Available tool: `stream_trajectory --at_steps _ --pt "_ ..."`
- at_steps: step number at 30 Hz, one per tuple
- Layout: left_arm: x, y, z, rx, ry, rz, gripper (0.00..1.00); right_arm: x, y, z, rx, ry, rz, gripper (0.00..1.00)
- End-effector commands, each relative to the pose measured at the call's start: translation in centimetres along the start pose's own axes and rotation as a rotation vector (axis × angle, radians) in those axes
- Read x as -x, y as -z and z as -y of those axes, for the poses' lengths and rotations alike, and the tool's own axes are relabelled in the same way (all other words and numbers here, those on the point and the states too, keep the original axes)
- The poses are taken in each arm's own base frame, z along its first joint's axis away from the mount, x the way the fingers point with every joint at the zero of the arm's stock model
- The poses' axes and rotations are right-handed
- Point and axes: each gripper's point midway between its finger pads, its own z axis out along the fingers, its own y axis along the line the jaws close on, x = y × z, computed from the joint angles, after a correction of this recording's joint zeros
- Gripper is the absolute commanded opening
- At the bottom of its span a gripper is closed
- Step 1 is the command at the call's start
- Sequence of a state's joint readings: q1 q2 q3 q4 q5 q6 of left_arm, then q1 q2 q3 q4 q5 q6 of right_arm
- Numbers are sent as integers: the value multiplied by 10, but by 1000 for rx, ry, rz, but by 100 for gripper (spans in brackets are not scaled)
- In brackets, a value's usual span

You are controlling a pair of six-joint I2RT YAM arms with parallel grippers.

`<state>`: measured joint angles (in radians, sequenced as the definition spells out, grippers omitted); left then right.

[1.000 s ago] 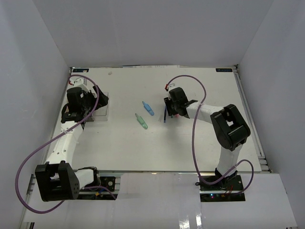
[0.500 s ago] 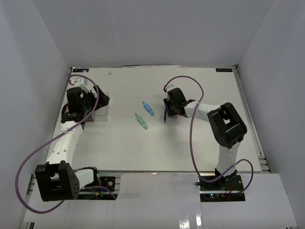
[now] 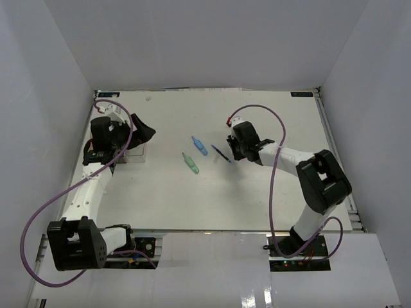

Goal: Sort the stationery into containers
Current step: Pick up the pen from the center of the board.

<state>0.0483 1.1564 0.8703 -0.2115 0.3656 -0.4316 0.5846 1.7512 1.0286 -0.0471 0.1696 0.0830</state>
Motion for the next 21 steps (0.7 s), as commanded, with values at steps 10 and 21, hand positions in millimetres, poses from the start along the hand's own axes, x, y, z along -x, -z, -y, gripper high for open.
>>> stream_trajectory --at_steps 10,21 --pt "-47 19 147 -366 87 -36 98 71 129 -65 321 -62 452 19" --pt "-81 12 231 -439 110 47 89 77 202 -113 623 -142 679 19"
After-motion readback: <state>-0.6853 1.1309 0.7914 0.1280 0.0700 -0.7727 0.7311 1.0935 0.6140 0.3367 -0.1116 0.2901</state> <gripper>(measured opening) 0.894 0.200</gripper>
